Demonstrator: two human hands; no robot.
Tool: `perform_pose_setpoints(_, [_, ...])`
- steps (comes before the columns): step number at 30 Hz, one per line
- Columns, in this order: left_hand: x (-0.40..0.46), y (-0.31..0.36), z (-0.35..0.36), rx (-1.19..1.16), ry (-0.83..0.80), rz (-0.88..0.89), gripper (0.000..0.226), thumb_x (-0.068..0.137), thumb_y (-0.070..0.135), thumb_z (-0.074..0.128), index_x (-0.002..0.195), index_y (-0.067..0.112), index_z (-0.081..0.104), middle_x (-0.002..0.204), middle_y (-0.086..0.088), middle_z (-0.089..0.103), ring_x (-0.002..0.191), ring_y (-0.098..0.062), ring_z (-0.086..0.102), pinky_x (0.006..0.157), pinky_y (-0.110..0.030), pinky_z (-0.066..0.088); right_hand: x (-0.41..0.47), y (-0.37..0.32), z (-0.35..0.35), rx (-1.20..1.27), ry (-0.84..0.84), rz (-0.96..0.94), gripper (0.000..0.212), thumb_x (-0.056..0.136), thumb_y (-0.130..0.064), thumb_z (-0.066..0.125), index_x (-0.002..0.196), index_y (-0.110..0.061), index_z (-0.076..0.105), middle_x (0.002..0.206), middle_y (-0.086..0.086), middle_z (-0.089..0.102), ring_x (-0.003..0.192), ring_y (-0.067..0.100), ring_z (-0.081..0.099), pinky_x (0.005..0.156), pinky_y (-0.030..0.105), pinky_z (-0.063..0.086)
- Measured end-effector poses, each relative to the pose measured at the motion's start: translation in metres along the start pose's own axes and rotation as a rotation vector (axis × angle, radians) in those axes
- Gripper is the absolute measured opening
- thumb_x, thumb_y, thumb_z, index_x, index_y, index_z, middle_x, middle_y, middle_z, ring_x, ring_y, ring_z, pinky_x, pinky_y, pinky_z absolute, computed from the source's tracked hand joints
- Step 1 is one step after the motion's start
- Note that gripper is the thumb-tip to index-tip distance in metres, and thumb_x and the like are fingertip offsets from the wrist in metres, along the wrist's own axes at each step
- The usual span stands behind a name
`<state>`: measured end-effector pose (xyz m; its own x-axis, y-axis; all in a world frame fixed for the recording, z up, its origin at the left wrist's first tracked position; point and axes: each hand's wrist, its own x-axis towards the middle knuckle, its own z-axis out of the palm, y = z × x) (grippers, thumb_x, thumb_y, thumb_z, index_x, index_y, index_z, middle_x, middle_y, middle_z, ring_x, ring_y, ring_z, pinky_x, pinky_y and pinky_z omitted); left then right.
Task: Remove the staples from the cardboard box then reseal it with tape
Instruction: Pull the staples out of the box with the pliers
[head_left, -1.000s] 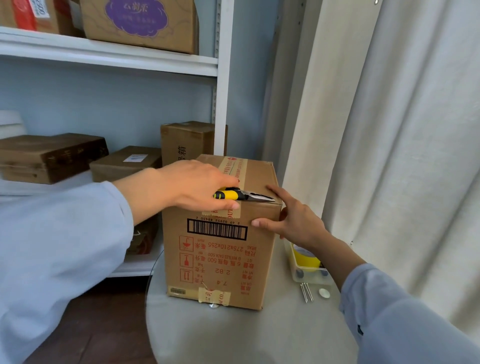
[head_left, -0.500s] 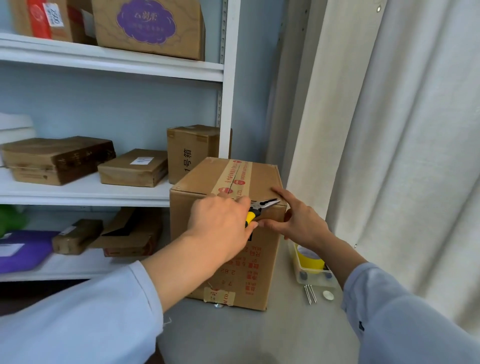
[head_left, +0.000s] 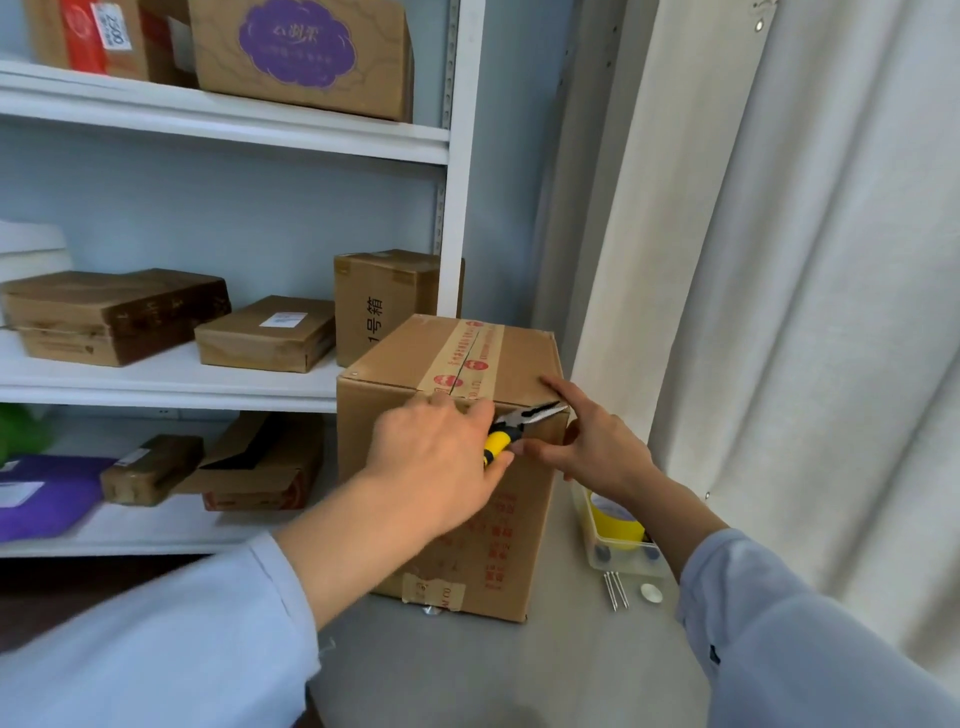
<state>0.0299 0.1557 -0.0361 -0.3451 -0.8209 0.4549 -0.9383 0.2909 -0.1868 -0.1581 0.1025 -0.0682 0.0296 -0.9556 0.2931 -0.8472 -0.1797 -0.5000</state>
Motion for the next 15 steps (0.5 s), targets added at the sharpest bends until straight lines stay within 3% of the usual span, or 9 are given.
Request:
perform_pose_setpoints(4, [0.015, -0.012, -0.015, 0.125, -0.019, 0.023, 0.06, 0.091, 0.063, 0.033, 0.137, 0.024, 0.034, 0.129, -0.011, 0.047, 0.114, -0.027, 0.047, 0.087, -0.039, 0.041, -0.004, -0.001, 0.003, 0.035, -0.01, -0.012, 0.106, 0.049, -0.09, 0.051, 0.142, -0.047, 0.02, 0.128, -0.003, 0.059, 0.101, 0.025, 0.064, 0.079, 0.046, 0.058])
perform_pose_setpoints(8, [0.031, -0.023, -0.022, 0.137, -0.083, 0.076, 0.062, 0.089, 0.066, 0.034, 0.138, 0.027, 0.035, 0.132, -0.012, 0.046, 0.119, -0.028, 0.045, 0.094, -0.041, 0.039, -0.002, -0.001, 0.003, 0.046, -0.013, -0.007, 0.111, 0.044, -0.093, 0.047, 0.142, -0.047, 0.02, 0.125, -0.003, 0.061, 0.101, 0.025, 0.064, 0.079, 0.046, 0.057])
perform_pose_setpoints(15, [0.059, -0.042, -0.03, 0.04, -0.298, 0.273, 0.056, 0.09, 0.065, 0.037, 0.138, 0.036, 0.036, 0.125, -0.004, 0.052, 0.098, -0.019, 0.051, 0.072, -0.027, 0.039, -0.003, -0.001, 0.003, 0.061, -0.026, -0.01, 0.103, 0.054, -0.083, 0.055, 0.143, -0.044, 0.02, 0.126, -0.003, 0.059, 0.1, 0.025, 0.064, 0.079, 0.045, 0.058])
